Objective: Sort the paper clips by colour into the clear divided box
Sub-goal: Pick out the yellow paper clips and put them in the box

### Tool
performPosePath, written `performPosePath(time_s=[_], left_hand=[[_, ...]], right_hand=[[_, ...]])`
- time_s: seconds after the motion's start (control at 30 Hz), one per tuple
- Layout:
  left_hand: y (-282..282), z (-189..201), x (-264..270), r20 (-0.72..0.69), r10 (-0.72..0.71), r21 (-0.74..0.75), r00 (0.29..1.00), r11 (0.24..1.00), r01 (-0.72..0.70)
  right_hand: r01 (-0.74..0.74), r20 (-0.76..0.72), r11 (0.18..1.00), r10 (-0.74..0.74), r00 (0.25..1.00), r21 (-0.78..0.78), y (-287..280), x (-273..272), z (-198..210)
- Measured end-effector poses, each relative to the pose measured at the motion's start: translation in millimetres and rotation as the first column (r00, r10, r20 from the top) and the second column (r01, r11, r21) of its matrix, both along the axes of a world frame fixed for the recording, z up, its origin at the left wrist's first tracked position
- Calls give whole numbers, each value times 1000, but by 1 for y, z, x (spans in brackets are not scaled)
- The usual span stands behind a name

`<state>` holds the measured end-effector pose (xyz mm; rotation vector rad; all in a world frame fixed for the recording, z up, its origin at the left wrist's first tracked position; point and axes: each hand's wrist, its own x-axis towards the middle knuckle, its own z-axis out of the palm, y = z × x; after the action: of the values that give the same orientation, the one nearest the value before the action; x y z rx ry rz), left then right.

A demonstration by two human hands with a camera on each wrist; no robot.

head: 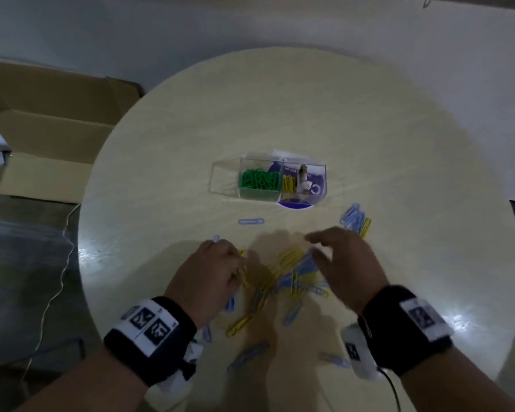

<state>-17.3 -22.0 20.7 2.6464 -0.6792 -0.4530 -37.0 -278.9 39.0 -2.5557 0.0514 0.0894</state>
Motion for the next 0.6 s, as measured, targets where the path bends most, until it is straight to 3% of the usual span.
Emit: performPosePath(time_s=[0.07,0.13,0.23,0.33,0.6], left_hand=[[7,-5,-15,41,-42,64,998,997,39],[14,-6,-26,77,-76,84,994,994,70],[23,-6,-41,70,-90,108,993,991,82],[31,-13,-48,-1,-63,120,998,991,62],[31,-21,-25,-62,-22,-22,998,1000,20]], right_hand=[[-222,-83,965,212,974,-139,9,-31,-16],[-338,-222,913,289,931,-228,16,-55,-27],[-373,-308,894,292,905,-249,20,-81,-34],[-366,-280,897,295,913,-248,22,-94,-34],[-381,-238,909,338,911,-170,15,-87,-17]])
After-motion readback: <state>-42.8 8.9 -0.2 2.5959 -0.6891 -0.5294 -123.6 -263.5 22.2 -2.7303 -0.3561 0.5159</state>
